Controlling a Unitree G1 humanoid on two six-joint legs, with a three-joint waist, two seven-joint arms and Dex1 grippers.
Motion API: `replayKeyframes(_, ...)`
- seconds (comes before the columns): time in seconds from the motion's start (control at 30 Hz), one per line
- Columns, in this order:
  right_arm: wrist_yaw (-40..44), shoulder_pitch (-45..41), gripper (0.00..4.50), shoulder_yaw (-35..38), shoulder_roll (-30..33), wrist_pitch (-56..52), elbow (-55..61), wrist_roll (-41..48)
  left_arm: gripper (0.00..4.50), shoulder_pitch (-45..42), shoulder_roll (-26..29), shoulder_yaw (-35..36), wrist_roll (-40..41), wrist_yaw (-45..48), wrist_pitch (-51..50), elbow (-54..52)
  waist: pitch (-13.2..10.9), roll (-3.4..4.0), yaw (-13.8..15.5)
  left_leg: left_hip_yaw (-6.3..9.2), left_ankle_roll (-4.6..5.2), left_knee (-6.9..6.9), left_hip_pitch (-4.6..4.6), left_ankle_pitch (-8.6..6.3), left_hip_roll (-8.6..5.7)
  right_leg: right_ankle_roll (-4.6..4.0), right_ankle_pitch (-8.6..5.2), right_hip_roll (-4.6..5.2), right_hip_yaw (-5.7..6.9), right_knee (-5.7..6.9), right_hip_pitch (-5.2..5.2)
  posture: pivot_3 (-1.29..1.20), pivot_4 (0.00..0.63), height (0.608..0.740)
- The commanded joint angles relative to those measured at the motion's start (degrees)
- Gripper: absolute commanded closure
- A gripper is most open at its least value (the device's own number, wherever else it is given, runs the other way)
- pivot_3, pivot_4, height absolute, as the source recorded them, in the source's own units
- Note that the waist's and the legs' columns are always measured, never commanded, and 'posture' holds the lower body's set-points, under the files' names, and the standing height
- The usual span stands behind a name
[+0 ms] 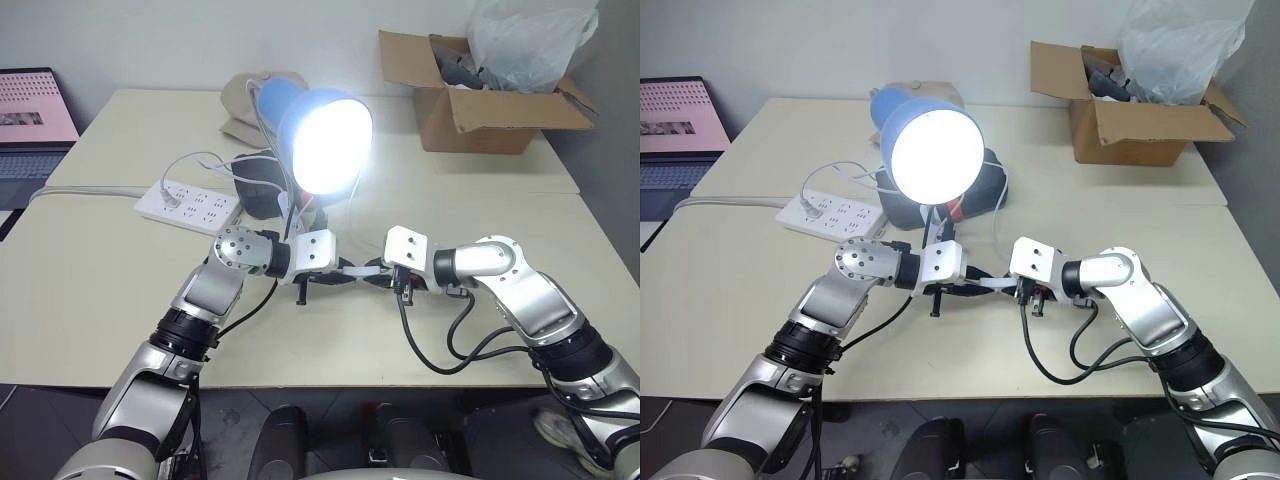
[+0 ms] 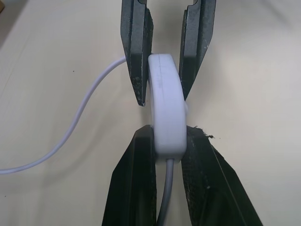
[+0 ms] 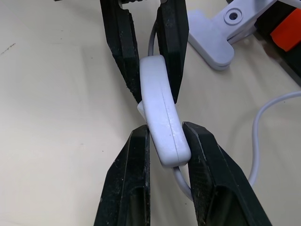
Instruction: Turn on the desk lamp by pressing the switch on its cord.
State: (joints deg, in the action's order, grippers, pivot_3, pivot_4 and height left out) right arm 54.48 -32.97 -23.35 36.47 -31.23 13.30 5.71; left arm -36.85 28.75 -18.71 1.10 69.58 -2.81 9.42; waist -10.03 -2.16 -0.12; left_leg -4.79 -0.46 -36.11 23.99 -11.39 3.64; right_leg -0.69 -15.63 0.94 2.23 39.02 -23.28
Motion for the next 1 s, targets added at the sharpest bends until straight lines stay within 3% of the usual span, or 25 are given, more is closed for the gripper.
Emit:
replayKeyframes(0.03, 0.1, -0.9, 3.8, 2.1, -1.3, 1.1, 1.1, 1.0, 4.1, -0.7, -0.4, 0.7, 0.6, -1.1, 0.6, -1.8, 0.0, 0.0, 0.0, 0.0, 0.0, 0.0, 0.0, 0.0, 0.0, 0.0, 0.0, 0.0, 0.0, 0.0, 0.0, 0.0, 0.15, 0.74)
replayKeyframes(0.07, 0.1, -0.8, 3.8, 2.4, -1.6, 1.1, 1.1, 1.3, 4.1, -0.7, -0.3, 0.6, 0.5, -1.0, 0.7, -1.8, 0.0, 0.0, 0.0, 0.0, 0.0, 0.0, 0.0, 0.0, 0.0, 0.0, 0.0, 0.0, 0.0, 0.0, 0.0, 0.0, 0.15, 0.74)
replayKeyframes(0.1, 0.0, -0.7, 3.11, 2.7, -1.7, 1.0, 1.1, 1.5, 4.1, -0.7, -0.3, 0.6, 0.5, -1.0, 0.9, -1.7, 0.0, 0.0, 0.0, 0.0, 0.0, 0.0, 0.0, 0.0, 0.0, 0.0, 0.0, 0.0, 0.0, 0.0, 0.0, 0.0, 0.15, 0.74)
replayKeyframes(0.4, 1.2, -0.6, 1.14, 4.6, -1.4, 0.7, 2.9, 3.0, 4.1, -0.7, 0.2, -0.1, -0.3, -0.7, 2.3, -0.8, 0.0, 0.0, 0.0, 0.0, 0.0, -0.01, 0.0, 0.0, 0.0, 0.0, 0.0, 0.0, 0.0, 0.0, 0.0, 0.0, 0.15, 0.74)
replayKeyframes(0.57, 1.9, 1.6, 0.08, 8.0, 2.0, -2.2, 8.9, 5.4, 4.1, -1.6, -0.5, -0.3, -1.6, -1.8, 2.7, 2.4, 0.0, 0.01, 0.0, 0.0, 0.0, 0.0, 0.0, 0.0, 0.0, 0.0, 0.0, 0.0, 0.0, 0.0, 0.0, 0.0, 0.15, 0.74)
replayKeyframes(0.8, -4.3, 13.1, 0.0, 19.8, 6.8, -10.8, 20.1, 8.1, 4.1, -4.0, -3.9, -1.2, -4.2, -5.8, 3.7, 11.1, 0.0, 0.0, 0.4, 0.01, 0.0, -0.02, 0.02, 0.0, -0.03, 0.0, 0.0, 0.05, 0.02, -0.02, 0.01, 0.0, 0.15, 0.74)
replayKeyframes(1.0, -10.9, 22.9, 0.0, 25.6, 6.2, -15.7, 27.1, 8.3, 4.1, -6.2, -6.7, -1.7, -5.8, -7.5, 6.7, 19.2, 0.0, 0.01, 0.0, 0.03, 0.0, -0.02, 0.02, 0.0, -0.03, 0.01, 0.0, 0.05, 0.03, -0.02, 0.01, 0.0, 0.15, 0.74)
